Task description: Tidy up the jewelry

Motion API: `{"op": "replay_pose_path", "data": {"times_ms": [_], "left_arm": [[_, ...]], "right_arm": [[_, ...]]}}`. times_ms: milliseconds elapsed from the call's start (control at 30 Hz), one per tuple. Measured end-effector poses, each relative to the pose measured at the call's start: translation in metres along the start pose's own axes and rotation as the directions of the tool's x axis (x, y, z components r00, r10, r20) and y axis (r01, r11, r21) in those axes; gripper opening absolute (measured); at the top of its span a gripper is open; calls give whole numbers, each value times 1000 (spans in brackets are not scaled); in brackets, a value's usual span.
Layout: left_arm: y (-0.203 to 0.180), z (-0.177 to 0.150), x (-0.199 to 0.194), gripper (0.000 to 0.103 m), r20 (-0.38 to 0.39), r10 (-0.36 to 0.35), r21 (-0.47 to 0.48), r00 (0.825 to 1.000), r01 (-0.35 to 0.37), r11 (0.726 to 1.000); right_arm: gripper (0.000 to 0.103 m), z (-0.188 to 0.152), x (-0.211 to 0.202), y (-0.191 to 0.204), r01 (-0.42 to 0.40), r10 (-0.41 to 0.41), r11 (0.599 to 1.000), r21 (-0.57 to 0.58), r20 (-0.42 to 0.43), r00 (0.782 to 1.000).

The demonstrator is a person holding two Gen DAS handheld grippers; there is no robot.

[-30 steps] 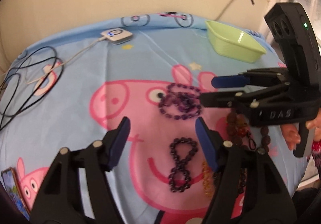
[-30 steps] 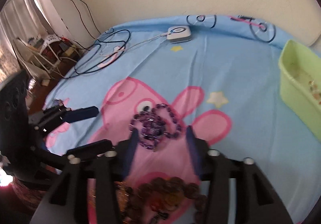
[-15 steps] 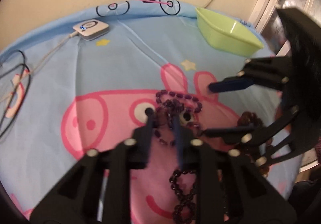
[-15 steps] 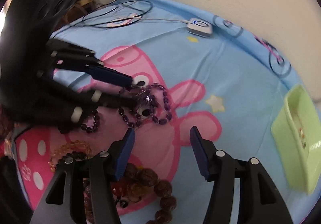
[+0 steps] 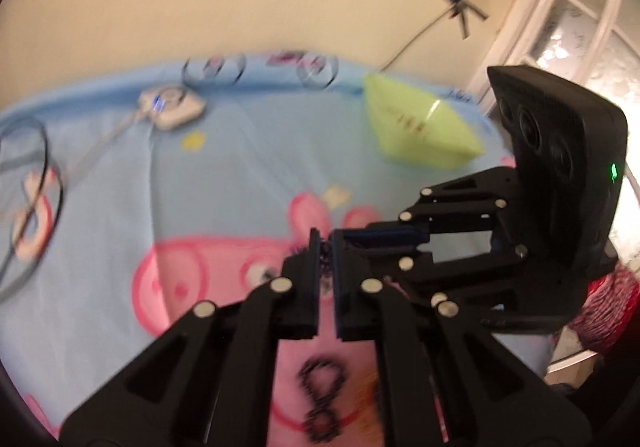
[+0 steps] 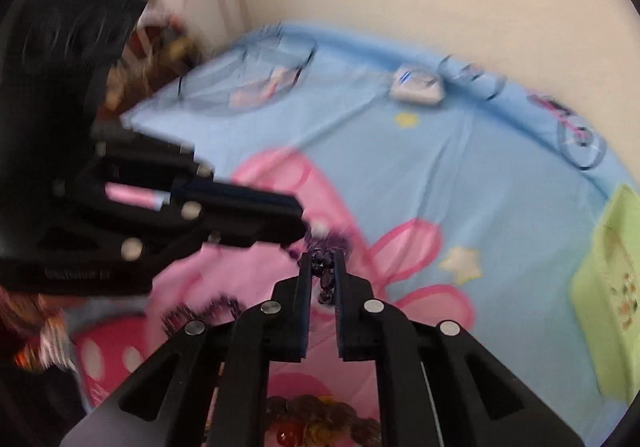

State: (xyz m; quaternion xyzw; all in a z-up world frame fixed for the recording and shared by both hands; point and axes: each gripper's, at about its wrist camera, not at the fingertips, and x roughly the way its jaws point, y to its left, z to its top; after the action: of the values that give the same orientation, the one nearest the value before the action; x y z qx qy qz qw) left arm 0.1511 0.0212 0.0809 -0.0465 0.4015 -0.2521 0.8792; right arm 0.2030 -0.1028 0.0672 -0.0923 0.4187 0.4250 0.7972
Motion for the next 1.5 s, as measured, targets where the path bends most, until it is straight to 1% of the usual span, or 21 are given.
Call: {"op": "replay_pose_path", "data": {"times_ms": [133,333,467,633,733,767,833,900,967,1067,1100,1133,1167,1200,1233,1300,1333,1367,1433,1467,1500], "left_arm": [[-30,52,-13,5,70,-26,62,997,22,998],[-82,130,-4,5,124,-76,128,989,60,990],[-112,164,30,5,111,-88,166,990,69,984],[-131,171,107,5,1,-64,172,998,62,983],[-133,160,153,6,-87,7,163,996,8,987],[-131,154,168,11,-141,36,154,989,-14,988],[-125,144,175,14,-186,66,157,980,-36,987],[-118,135,162,14,-173,93,174,980,-62,983],[-106,126,134,15,-139,94,169,986,-70,983],[-86,106,92,30,-86,101,145,991,-88,986],[-77,93,73,32,-61,113,136,992,-104,985],[-68,79,55,32,-39,127,123,991,-122,985],[-61,66,44,32,-26,134,108,991,-130,986],[-49,46,26,32,-11,137,75,991,-136,988],[-37,30,13,32,-2,142,37,990,-142,989],[-11,-9,-15,32,15,160,-53,987,-159,986],[-2,-24,-24,32,20,179,-91,984,-176,980],[9,-40,-32,32,23,201,-128,979,-196,972],[27,-73,-47,32,18,226,-204,974,-218,954],[32,-83,-51,32,15,226,-222,974,-217,951],[36,-97,-55,32,13,227,-243,974,-218,945]], "right_arm": [[0,19,-60,-18,49,-55,998,49,140,989],[0,39,-133,-63,167,-190,980,111,248,950],[0,34,-154,-103,250,-286,954,166,248,926],[0,6,-135,-161,284,-336,921,267,173,926],[0,-21,-107,-196,247,-305,895,371,106,946],[0,-29,-102,-202,233,-292,888,396,93,952],[0,-49,-91,-209,176,-241,873,455,88,966],[0,-63,-92,-205,149,-231,865,479,118,966],[3,-72,-98,-192,124,-222,868,480,152,963],[7,-82,-119,-156,126,-252,887,444,237,938],[17,-89,-130,-133,122,-262,903,412,305,915],[26,-92,-133,-123,109,-256,912,395,343,904],[48,-104,-136,-105,85,-244,921,380,392,887],[67,-109,-135,-96,69,-237,922,382,414,879],[69,-116,-131,-87,44,-224,920,390,428,876],[69,-127,-112,-70,-39,-136,914,405,393,909],[69,-133,-101,-64,-79,-97,897,435,367,925],[69,-139,-94,-59,-111,-72,879,463,360,930],[57,-149,-85,-48,-150,-36,855,496,347,937],[41,-153,-83,-44,-153,-32,850,505,338,940],[29,-156,-79,-37,-147,-31,845,515,321,946]]}}
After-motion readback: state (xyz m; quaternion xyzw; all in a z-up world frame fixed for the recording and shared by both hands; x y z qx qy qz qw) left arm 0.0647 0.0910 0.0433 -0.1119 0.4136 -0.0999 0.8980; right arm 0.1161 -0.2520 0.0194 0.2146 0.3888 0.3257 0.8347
